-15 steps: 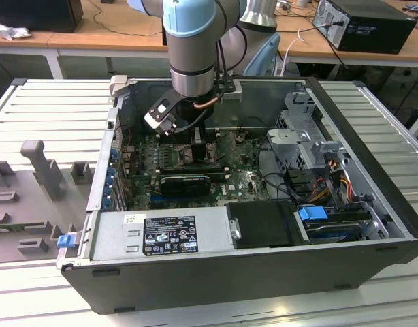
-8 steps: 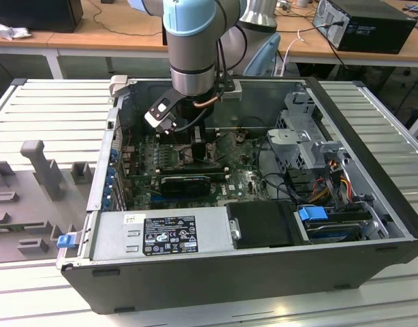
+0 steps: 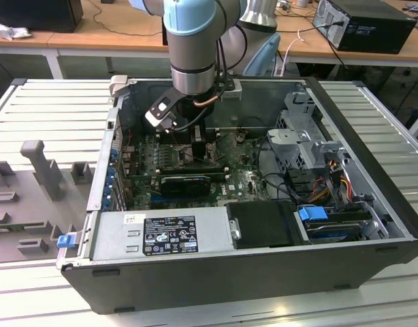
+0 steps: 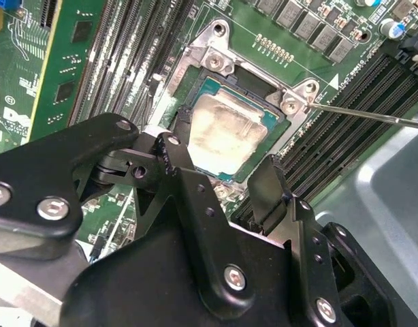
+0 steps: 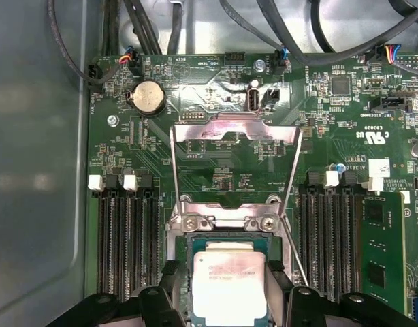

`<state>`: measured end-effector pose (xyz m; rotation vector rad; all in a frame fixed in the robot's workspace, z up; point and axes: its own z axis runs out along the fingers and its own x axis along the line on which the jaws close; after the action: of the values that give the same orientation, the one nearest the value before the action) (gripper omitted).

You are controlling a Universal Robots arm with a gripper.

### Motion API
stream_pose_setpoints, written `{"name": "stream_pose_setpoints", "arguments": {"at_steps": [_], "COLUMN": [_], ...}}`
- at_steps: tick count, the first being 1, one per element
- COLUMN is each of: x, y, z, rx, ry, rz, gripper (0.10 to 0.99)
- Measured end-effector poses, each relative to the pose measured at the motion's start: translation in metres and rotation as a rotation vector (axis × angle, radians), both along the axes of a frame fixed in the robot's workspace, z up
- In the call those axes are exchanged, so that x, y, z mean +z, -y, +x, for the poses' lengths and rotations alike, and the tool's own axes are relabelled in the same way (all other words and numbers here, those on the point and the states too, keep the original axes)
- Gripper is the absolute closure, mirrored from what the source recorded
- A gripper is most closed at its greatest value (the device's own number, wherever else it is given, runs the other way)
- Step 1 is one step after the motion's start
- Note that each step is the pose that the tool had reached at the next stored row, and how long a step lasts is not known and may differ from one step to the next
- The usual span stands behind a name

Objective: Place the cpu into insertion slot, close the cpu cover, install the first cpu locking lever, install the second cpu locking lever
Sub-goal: 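Place the cpu into insertion slot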

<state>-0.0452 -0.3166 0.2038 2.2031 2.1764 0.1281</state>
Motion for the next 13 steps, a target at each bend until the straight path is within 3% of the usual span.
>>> {"name": "stream_pose_setpoints", "arguments": {"at_steps": [3, 8, 9, 10, 12, 13], "x": [0.0015, 0.0109, 0.0122, 0.0129, 0.0136, 0.0138], "y": [0.0011, 0.0011, 0.0011, 0.0011, 0.0011, 0.0011], "z": [0.0, 0.0, 0.0001, 0.0001, 0.0001, 0.0001], "rx": [0.0, 0.0, 0.0, 0.0, 0.0, 0.0], "ry": [-0.0001, -0.0002, -0.0001, -0.0001, -0.0001, -0.0001], "rz": [0.0, 0.0, -0.001, -0.001, -0.002, -0.003], "gripper": [0.482, 0.498, 0.565, 0.69, 0.808, 0.808]}}
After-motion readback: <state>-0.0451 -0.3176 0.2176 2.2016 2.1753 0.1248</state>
